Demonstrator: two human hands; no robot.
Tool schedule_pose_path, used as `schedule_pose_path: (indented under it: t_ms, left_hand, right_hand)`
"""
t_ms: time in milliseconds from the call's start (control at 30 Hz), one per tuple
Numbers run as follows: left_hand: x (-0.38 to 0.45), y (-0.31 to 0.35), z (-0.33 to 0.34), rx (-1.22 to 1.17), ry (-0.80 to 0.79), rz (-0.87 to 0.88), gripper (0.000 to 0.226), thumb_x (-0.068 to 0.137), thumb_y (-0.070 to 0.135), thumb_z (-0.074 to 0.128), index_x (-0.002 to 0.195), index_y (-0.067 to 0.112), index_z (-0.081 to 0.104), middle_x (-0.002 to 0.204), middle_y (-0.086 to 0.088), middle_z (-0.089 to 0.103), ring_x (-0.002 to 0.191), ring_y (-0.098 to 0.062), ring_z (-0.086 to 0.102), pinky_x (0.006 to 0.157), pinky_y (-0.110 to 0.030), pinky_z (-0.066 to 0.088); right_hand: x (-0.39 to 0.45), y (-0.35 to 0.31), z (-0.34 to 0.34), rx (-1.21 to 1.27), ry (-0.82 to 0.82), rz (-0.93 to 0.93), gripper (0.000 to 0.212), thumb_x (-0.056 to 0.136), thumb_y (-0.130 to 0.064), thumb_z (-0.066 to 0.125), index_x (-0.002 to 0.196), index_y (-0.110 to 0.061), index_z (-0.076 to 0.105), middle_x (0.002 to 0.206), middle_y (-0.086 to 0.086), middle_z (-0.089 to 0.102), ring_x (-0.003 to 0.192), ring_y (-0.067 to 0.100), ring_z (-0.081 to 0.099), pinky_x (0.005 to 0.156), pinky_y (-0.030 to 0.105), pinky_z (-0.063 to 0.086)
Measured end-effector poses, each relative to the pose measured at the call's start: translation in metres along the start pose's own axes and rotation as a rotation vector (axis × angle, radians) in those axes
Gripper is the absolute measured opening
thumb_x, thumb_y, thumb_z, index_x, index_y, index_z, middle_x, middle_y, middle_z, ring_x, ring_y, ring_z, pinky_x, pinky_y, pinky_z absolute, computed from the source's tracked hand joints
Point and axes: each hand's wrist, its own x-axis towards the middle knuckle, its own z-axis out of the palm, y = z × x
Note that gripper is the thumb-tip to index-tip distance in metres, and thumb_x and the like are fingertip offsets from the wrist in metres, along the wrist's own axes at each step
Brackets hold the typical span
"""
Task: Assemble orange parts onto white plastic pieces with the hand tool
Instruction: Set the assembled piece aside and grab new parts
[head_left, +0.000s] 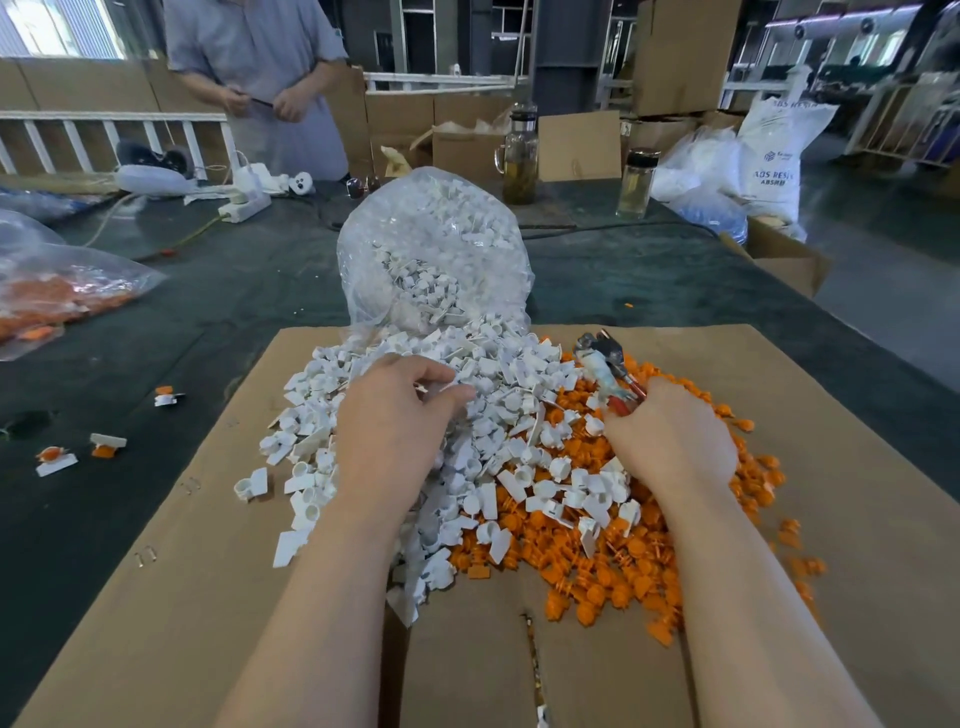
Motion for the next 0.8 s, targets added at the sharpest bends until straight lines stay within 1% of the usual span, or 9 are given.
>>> schedule_pose_path:
  t_ms: [33,133,233,333,400,467,633,700,800]
  left_hand:
    - [-0.001,0.002,0.001,-0.056,0.007,-0.001,0.02,0.076,0.045,0.081,0.087,0.03,0.075,0.085,0.014,0.065,0.073,0.0,0.058,0.063,-0.018,0.04]
    - [-0.004,0.009,0.004,-0.245,-0.016,-0.055,0.022,0.069,0.047,0.085,0.083,0.032,0.075,0.075,0.018,0.067,0.067,0.005,0.058,0.059,-0.016,0.04]
    - [-0.006,0.013,0.008,-0.299,-0.084,-0.087,0.027,0.062,0.047,0.089,0.082,0.037,0.074,0.072,0.026,0.067,0.061,0.005,0.059,0.059,-0.018,0.044]
    - [-0.007,0.015,0.012,-0.309,-0.157,-0.075,0.025,0.065,0.037,0.091,0.082,0.039,0.072,0.076,0.034,0.066,0.066,0.007,0.062,0.058,-0.016,0.048]
    - [-0.009,0.016,0.015,-0.338,-0.202,-0.054,0.025,0.067,0.03,0.09,0.084,0.037,0.073,0.078,0.032,0.068,0.073,0.011,0.063,0.058,-0.008,0.048]
    - [-0.01,0.017,0.017,-0.358,-0.236,-0.023,0.025,0.07,0.025,0.089,0.086,0.035,0.073,0.08,0.027,0.07,0.079,0.013,0.064,0.062,-0.003,0.047]
    - [-0.011,0.018,0.017,-0.353,-0.243,0.008,0.022,0.072,0.027,0.087,0.084,0.04,0.074,0.08,0.028,0.071,0.074,0.007,0.067,0.069,-0.018,0.054]
    - [-0.012,0.017,0.016,-0.339,-0.238,0.014,0.022,0.073,0.028,0.087,0.083,0.042,0.074,0.078,0.028,0.071,0.072,0.006,0.067,0.069,-0.021,0.054]
    - [-0.009,0.013,0.014,-0.31,-0.22,0.009,0.017,0.074,0.031,0.085,0.084,0.041,0.075,0.075,0.026,0.071,0.07,0.005,0.067,0.069,-0.024,0.055]
  right_hand:
    - [0.001,0.0,-0.001,0.034,0.009,-0.021,0.023,0.088,-0.043,0.058,0.081,-0.023,0.048,0.072,-0.005,0.052,0.058,0.011,0.046,0.046,0.022,0.029]
    - [0.001,-0.003,-0.003,0.197,0.009,-0.103,0.015,0.087,-0.04,0.06,0.086,-0.026,0.053,0.071,-0.007,0.055,0.06,0.01,0.05,0.046,0.023,0.032]
    - [-0.003,-0.01,-0.004,0.458,-0.023,-0.184,0.009,0.086,-0.032,0.063,0.083,-0.029,0.055,0.071,-0.006,0.059,0.063,0.013,0.057,0.051,0.027,0.039]
    - [-0.009,-0.02,-0.004,0.675,-0.107,-0.237,0.011,0.082,-0.025,0.068,0.089,-0.028,0.059,0.079,-0.004,0.063,0.069,0.015,0.06,0.059,0.034,0.048]
    - [-0.013,-0.027,-0.004,0.733,-0.131,-0.286,0.021,0.081,-0.021,0.07,0.1,-0.025,0.063,0.083,-0.009,0.064,0.074,0.01,0.062,0.063,0.029,0.049]
    - [-0.017,-0.032,-0.003,0.787,-0.162,-0.333,0.022,0.08,-0.018,0.07,0.1,-0.026,0.064,0.085,-0.01,0.066,0.077,0.008,0.064,0.066,0.026,0.052]
    - [-0.02,-0.034,-0.002,0.849,-0.243,-0.378,0.02,0.083,-0.013,0.068,0.091,-0.03,0.065,0.087,-0.009,0.068,0.078,0.005,0.065,0.067,0.021,0.053]
    - [-0.02,-0.034,-0.002,0.839,-0.244,-0.385,0.02,0.083,-0.012,0.067,0.084,-0.032,0.063,0.085,-0.009,0.068,0.075,0.003,0.064,0.063,0.017,0.051]
    - [-0.019,-0.033,-0.001,0.831,-0.251,-0.382,0.013,0.084,-0.017,0.069,0.086,-0.029,0.066,0.082,-0.01,0.067,0.07,0.001,0.063,0.06,0.016,0.05]
